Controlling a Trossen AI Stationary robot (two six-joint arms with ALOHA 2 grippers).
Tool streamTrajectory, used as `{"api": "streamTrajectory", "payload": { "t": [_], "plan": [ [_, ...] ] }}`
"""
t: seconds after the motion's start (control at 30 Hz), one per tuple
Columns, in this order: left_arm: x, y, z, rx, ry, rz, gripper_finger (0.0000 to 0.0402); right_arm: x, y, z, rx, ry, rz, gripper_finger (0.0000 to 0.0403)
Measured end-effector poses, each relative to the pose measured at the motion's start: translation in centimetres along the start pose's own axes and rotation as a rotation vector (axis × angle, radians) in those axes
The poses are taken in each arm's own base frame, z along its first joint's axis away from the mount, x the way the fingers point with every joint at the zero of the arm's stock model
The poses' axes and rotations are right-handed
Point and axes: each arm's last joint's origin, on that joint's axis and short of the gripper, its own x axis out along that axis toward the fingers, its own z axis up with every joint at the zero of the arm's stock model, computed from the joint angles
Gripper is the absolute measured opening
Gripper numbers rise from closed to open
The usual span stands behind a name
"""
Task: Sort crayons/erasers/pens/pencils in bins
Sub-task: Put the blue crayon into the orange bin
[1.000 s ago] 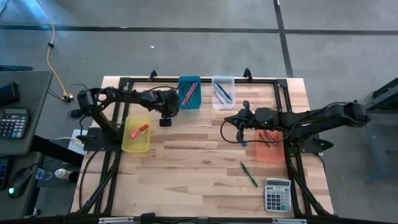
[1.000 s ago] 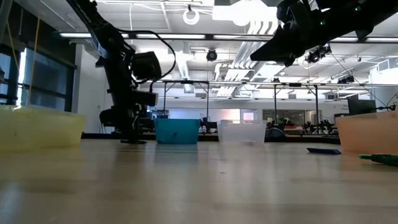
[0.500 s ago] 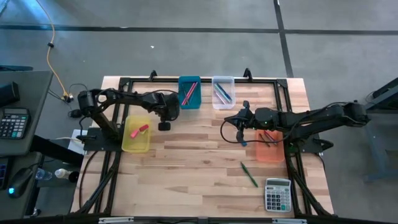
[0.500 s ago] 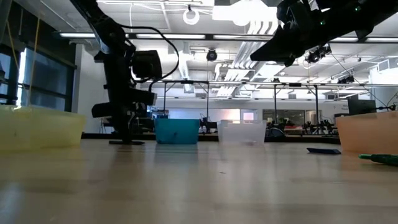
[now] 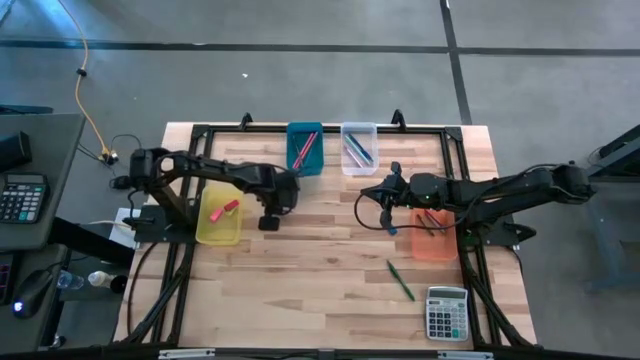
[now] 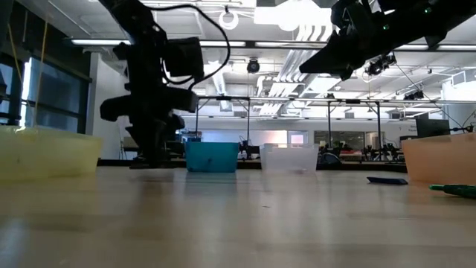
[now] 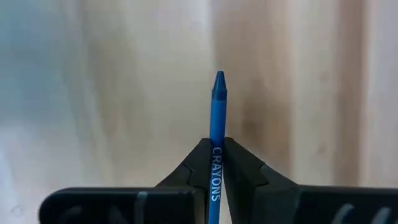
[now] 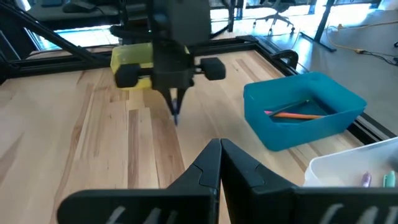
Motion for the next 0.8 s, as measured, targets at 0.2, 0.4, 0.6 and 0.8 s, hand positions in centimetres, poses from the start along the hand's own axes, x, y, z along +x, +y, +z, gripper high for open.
{"api": "streamTrajectory", "payload": {
  "t": [0.2,0.4,0.6,0.8],
  "plan": [
    [-0.3,-1.5,1.5,0.004,-0.082,-0.031,0.0015,-0.1,1.0,-0.4,0.012,0.031,0.034,0.0],
    [-0.7,-2.3,3.6,0.037,-0.301,-0.086,0.0015,0.1,2.6,-4.2,0.039,-0.053,0.035,0.0],
    [-2.0,-2.3,6.3,0.042,-0.608,-0.155,0.0015,-0.1,3.7,-7.5,0.078,-0.155,0.074,0.0],
    [-4.1,-2.8,8.7,0.032,-0.943,-0.167,0.0015,0.2,5.0,-7.2,0.008,-0.258,0.041,0.0]
  ]
}}
